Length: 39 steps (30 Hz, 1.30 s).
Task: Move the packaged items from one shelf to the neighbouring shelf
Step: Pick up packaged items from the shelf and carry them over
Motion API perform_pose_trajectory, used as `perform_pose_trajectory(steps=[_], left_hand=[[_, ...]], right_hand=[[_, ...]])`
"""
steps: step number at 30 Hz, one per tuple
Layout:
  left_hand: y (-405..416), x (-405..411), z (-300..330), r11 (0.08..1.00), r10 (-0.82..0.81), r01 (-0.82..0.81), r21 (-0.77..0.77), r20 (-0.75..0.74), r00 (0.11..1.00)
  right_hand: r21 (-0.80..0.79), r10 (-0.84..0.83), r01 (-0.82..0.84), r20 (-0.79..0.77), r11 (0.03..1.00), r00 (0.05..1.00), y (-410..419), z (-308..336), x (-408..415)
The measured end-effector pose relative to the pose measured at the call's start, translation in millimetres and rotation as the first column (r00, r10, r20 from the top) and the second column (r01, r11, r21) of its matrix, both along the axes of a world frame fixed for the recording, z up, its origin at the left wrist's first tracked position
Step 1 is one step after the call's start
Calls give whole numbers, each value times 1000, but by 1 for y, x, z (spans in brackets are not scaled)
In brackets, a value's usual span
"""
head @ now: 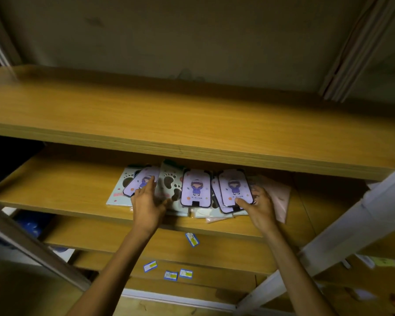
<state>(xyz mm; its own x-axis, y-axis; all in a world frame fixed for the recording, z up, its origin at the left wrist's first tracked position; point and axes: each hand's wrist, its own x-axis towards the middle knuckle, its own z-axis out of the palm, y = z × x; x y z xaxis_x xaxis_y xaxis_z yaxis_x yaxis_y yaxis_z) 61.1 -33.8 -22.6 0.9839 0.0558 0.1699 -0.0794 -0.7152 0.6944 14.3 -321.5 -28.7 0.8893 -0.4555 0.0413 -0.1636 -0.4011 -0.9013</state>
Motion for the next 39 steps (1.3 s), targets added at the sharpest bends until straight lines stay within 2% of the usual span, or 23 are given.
perform_pose_trajectory(steps=[4, 8, 12, 18, 25, 33, 39], left_hand=[[-4, 7, 15, 989, 16, -22, -146, -46, 999], [-3, 10, 12, 979, -64, 35, -203, -140, 988], [-1, 2, 11, 945, -111, 35, -326, -217, 970], [-2, -2, 9, 890, -150, 62, -453, -163, 975], [14, -6, 6, 836, -161, 65, -546, -130, 978], [59, -8, 3, 789, -124, 78, -610, -33, 992], [41, -21, 7, 696, -252, 177, -696, -6, 968]], right_hand=[[99, 29, -31, 18, 995, 999, -5, -1, 5], [114, 51, -55, 32, 992, 998, -6, -4, 7], [189, 29, -34, 30, 981, 999, -5, -2, 4], [315, 40, -53, 46, 948, 998, -4, -3, -3], [406, -22, -16, 88, 914, 996, -3, -1, -12], [451, -85, 23, 118, 892, 989, 4, 1, -23], [416, -97, 29, 144, 909, 985, 1, -2, -56]])
